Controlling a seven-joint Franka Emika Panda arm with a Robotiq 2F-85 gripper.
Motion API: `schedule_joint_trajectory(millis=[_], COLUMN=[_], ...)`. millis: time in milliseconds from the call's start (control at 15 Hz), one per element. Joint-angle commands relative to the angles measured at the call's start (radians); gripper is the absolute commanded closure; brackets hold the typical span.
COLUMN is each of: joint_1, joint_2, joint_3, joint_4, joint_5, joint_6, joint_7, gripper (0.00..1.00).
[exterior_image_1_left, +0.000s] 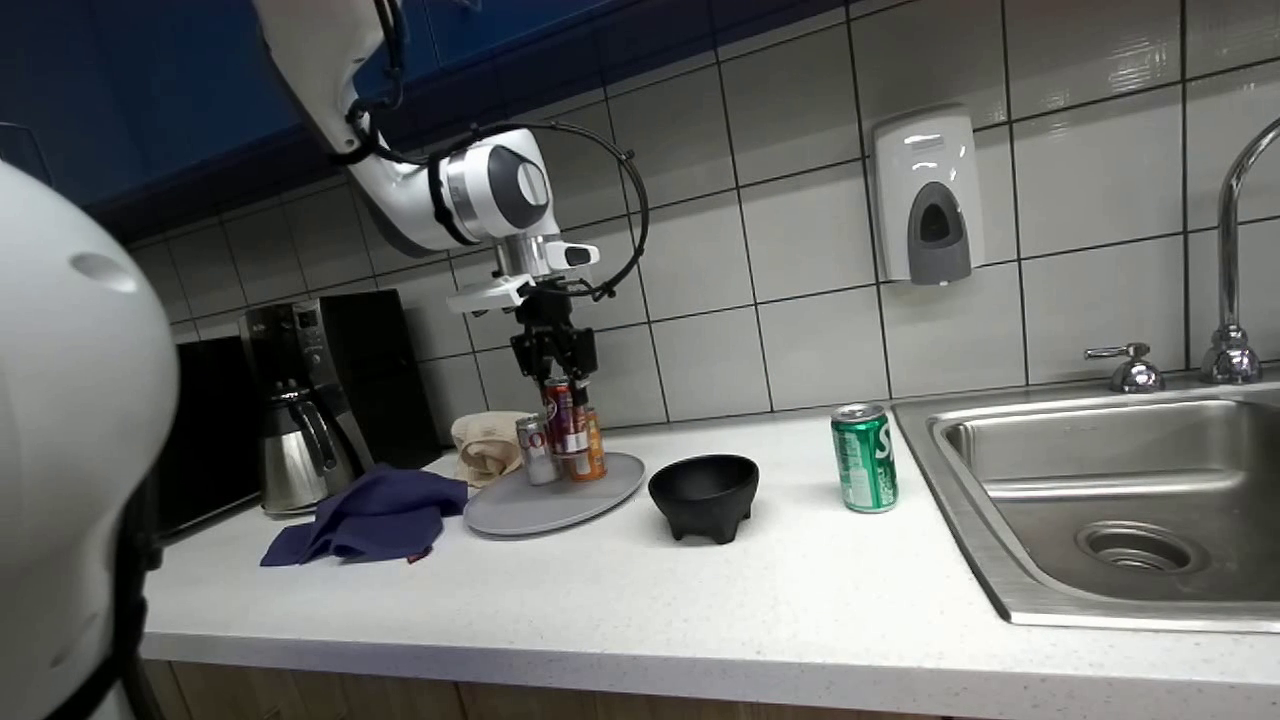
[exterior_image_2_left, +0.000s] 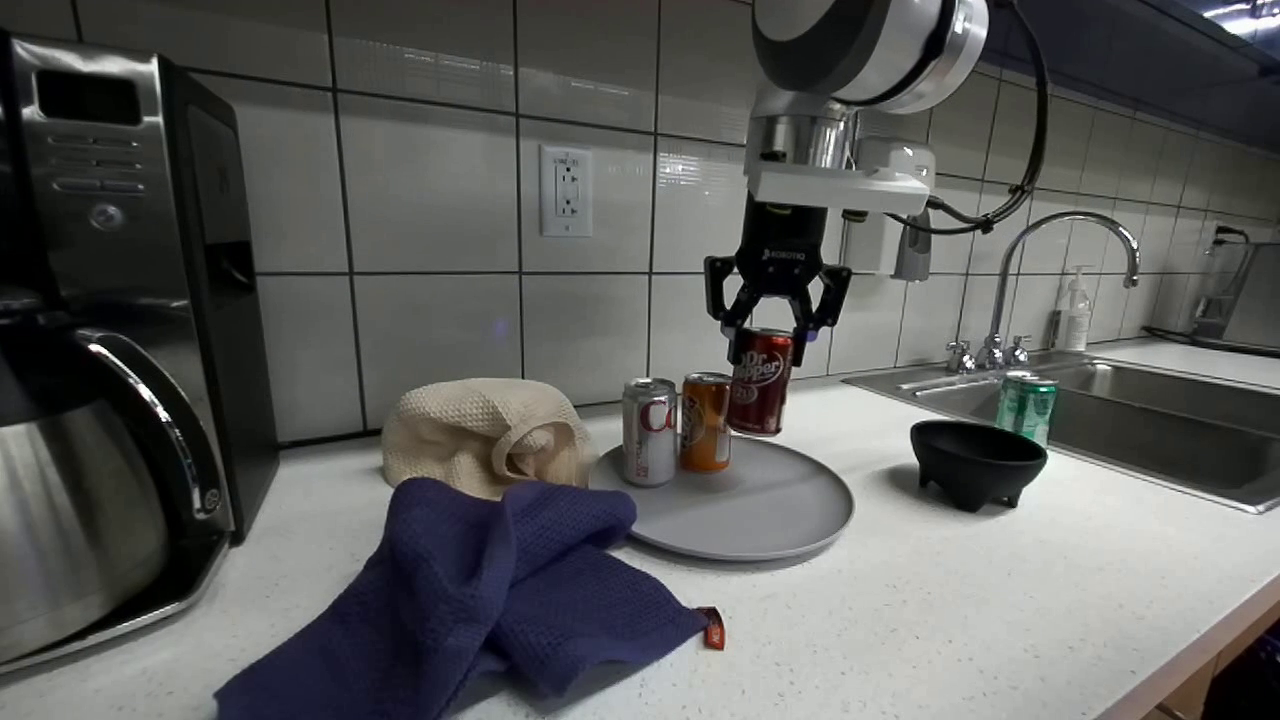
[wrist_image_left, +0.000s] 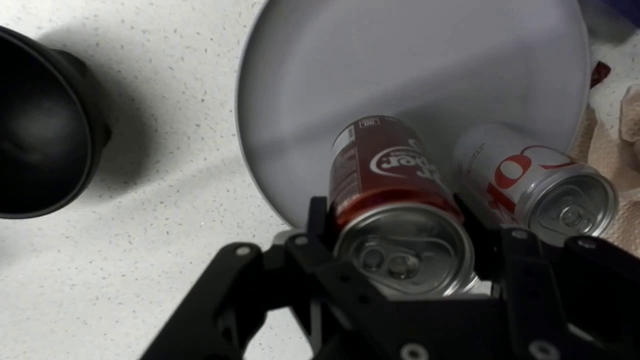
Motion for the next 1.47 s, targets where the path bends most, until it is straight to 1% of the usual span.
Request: schedule_joint_trajectory(millis=[0,400,933,1200,1400], joint_1=[-0.009,0.003,0.018,0.019,0.023], joint_2=[0.023,0.087,0.168,0.192,0.2], joint_3=[0.021,0.025,0.032,0.033,0.029], joint_4=[0.036,0.085,0.175,0.199,0.2], joint_5=[0.036,-0.006,-0.007,0.002,-0.018], joint_6=[-0.057,-0.094,-0.116,-0.125,-0.12], joint_7=[-0.079,-0.133,-0.211,-0.228,-0.243], gripper=[0.61,0.61,0.61,0.61,0.61])
